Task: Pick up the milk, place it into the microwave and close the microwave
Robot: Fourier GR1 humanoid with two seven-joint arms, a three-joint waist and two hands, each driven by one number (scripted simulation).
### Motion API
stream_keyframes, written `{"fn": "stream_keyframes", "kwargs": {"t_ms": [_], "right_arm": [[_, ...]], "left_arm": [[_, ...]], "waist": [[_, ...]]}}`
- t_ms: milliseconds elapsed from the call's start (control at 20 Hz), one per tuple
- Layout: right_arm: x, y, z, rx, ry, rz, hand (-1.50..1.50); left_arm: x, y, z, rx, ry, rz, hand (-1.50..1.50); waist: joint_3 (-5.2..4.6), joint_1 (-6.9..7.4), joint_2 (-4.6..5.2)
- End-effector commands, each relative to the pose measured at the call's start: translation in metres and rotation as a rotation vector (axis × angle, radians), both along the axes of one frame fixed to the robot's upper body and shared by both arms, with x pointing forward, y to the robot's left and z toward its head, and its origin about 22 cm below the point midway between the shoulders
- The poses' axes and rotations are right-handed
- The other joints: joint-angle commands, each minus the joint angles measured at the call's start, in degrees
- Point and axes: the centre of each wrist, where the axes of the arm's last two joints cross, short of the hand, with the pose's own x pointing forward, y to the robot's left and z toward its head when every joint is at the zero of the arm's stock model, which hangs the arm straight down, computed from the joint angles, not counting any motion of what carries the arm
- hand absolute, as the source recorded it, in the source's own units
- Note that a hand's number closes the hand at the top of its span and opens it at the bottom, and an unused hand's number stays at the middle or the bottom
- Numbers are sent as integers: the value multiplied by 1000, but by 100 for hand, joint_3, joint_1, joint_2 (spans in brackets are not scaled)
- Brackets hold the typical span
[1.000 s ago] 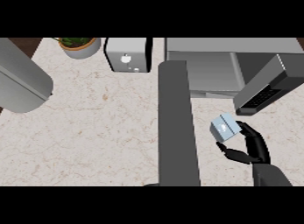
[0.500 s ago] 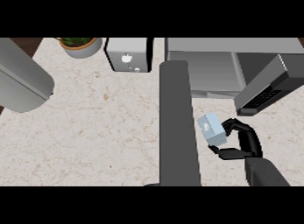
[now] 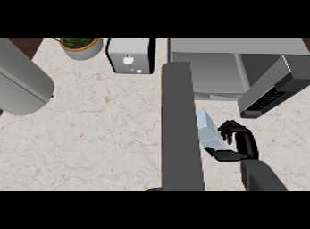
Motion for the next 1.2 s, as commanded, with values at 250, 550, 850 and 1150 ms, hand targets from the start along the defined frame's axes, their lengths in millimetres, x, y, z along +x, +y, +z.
{"fn": "stream_keyframes", "kwargs": {"t_ms": [250, 550, 850, 1150], "right_arm": [[46, 30, 31, -53, -114, -4, 150], [95, 25, 79, -113, -123, -5, 150], [119, 0, 111, -162, -86, -25, 150], [137, -13, 141, -205, -58, -35, 150]], "left_arm": [[-13, -8, 11, 15, 14, 3, -150], [-2, -5, -10, 18, 19, 0, -150], [13, 6, -1, 29, 16, -26, -150], [30, 6, 1, 28, 4, -50, -150]], "waist": [[9, -4, -5], [6, 24, 11], [18, 188, 90], [23, 256, 148]]}}
